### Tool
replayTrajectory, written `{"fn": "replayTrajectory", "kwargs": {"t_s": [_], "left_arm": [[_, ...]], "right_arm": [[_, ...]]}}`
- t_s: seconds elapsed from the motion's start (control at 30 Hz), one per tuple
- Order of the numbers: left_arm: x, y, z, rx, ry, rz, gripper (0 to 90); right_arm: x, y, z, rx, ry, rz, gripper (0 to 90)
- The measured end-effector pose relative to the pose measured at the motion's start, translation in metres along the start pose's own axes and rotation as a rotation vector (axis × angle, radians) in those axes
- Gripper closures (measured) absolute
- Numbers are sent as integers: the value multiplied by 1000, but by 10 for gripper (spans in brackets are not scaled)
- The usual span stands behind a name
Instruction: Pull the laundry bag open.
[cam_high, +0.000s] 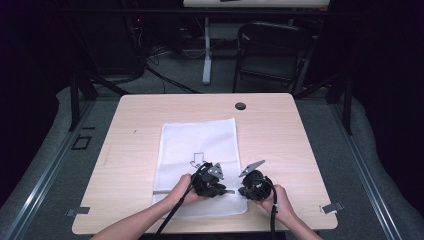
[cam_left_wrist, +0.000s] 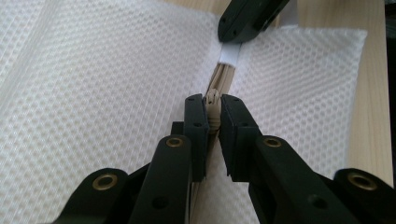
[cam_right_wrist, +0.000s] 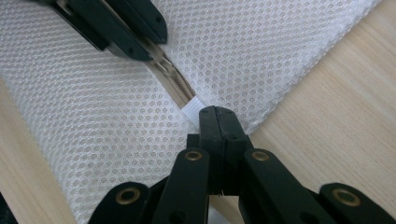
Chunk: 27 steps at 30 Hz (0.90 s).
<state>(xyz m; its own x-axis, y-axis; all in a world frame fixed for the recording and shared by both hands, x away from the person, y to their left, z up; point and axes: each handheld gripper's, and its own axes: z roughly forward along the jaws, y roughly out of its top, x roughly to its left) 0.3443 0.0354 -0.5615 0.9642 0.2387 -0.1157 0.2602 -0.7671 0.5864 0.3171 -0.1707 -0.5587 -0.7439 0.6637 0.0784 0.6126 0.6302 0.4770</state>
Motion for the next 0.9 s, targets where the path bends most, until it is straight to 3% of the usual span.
{"fn": "replayTrajectory", "kwargs": {"t_s": [0.9], "left_arm": [[-1,-4,-6,3,-2,7,815]], "right_arm": [[-3,-1,0,-10,25,2,900]]}}
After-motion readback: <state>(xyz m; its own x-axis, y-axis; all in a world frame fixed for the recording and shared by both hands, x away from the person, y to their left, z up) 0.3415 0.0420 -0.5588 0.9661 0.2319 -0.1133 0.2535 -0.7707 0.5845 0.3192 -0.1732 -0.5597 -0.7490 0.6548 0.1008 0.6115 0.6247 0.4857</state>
